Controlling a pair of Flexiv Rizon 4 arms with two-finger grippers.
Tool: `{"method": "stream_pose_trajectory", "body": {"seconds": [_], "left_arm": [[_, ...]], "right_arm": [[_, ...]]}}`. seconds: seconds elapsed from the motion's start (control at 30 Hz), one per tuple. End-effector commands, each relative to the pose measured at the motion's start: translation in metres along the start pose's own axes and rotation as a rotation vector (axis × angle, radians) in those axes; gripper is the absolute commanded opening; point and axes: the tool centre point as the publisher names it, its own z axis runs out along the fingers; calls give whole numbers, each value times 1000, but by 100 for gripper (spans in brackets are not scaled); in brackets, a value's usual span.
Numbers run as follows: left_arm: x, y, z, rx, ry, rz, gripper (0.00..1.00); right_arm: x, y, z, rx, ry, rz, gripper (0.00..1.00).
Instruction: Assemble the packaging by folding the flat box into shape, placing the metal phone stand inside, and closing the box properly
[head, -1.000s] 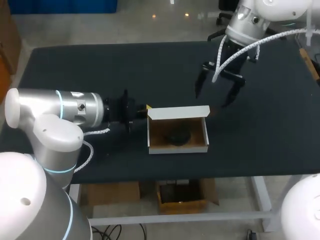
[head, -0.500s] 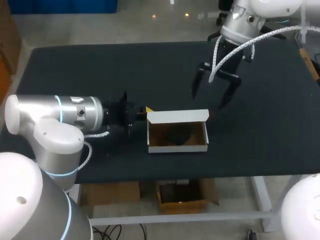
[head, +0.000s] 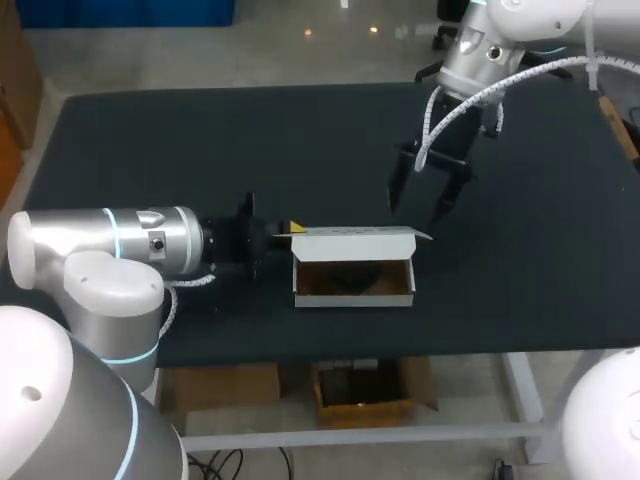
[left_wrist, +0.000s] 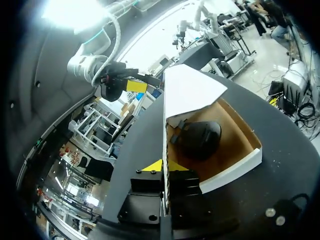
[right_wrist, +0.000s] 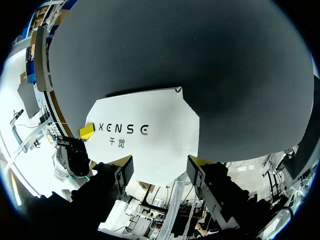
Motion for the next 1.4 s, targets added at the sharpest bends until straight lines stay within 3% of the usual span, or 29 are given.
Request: {"method": "stream_pose_trajectory", "body": {"seconds": [0.03,0.23,0.43,0.9,1.27,1.4], "left_arm": [[8,3,0,10,-33,11,0],[11,3,-1,14,-43,21,0],[13,2,-2,16,-56,32,0],[15,-2,-1,-13,-48,54,0],[16,-2,0,-23,-52,55,8],[16,-2,-1,-23,-57,54,20]], "right_arm": [[-1,-2,0,-10,0,-17,53],[-8,-1,12,-29,17,-57,62],[-13,-2,21,-24,34,-72,51],[-10,-7,27,-28,28,-105,46],[-14,-10,34,-23,33,-127,42],[-17,-12,37,-21,36,-133,42]]}}
